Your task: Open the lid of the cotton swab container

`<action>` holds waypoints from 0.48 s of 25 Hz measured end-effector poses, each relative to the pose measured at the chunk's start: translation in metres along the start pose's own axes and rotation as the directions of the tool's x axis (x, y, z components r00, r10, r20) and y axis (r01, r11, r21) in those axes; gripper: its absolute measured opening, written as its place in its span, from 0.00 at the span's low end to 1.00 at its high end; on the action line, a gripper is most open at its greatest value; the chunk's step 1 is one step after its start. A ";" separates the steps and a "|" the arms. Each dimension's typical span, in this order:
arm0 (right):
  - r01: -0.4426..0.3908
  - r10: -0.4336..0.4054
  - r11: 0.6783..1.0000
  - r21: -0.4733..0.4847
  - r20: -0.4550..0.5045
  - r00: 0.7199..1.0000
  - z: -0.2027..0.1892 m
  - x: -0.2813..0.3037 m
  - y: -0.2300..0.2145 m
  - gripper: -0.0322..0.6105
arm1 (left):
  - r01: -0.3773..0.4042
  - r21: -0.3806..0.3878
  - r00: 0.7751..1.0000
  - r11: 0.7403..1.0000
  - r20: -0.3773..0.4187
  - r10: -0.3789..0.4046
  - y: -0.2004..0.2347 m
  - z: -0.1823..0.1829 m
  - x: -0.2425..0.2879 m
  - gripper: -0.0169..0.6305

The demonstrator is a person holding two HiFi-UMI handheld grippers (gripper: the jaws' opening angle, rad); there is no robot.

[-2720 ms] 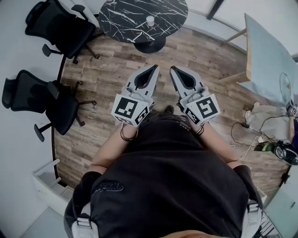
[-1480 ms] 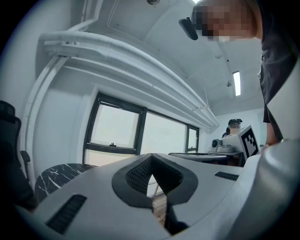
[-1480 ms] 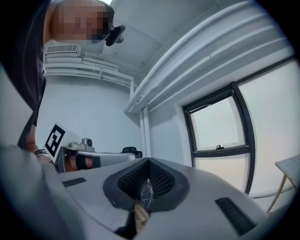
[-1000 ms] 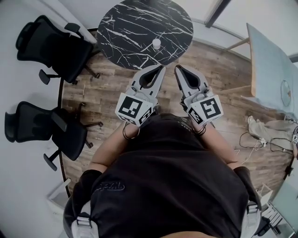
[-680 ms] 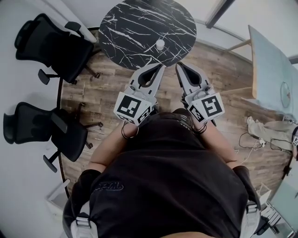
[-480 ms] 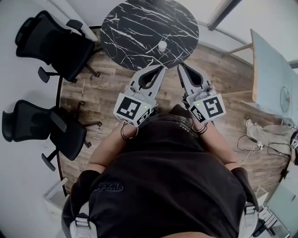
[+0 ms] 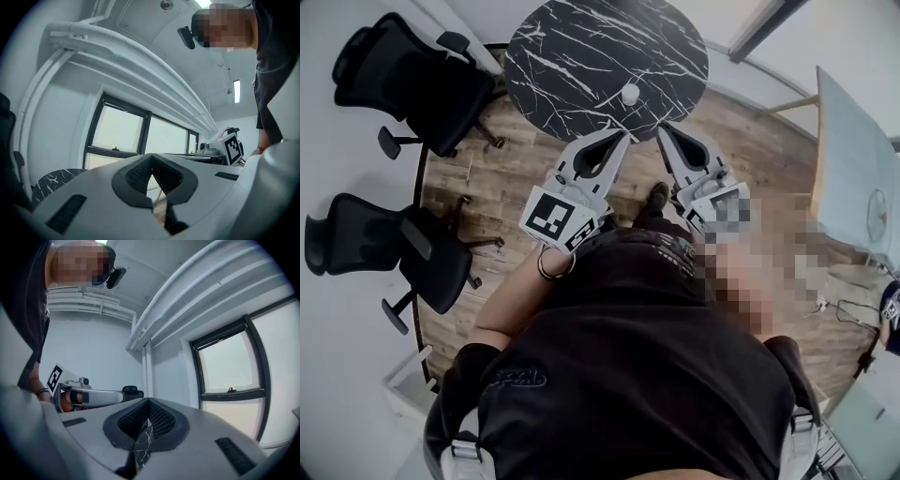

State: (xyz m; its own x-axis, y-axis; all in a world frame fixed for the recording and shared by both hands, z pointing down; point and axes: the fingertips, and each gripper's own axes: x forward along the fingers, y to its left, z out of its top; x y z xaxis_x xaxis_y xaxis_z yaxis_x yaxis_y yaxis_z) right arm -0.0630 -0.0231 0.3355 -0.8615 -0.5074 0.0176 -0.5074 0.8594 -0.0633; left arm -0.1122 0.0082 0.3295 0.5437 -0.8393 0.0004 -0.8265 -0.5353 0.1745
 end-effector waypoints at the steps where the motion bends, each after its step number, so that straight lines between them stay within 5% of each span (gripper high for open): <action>1: -0.020 0.020 1.000 0.001 -0.003 1.000 -0.001 0.002 -0.003 0.08 | 0.000 -0.006 1.000 1.000 0.003 0.000 0.001 0.000 0.004 0.04; 12: -0.174 0.174 0.985 -0.002 -0.033 0.984 -0.012 0.013 -0.066 0.08 | -0.020 0.060 0.999 0.998 -0.024 0.022 0.022 -0.019 0.061 0.04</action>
State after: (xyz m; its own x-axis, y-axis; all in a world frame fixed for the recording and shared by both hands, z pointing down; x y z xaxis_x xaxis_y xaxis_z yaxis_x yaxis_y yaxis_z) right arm -0.0414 -0.0854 0.3516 -0.9368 -0.3477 0.0390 -0.3496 0.9348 -0.0631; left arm -0.0943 -0.0530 0.3515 0.5291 -0.8482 0.0273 -0.8445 -0.5231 0.1152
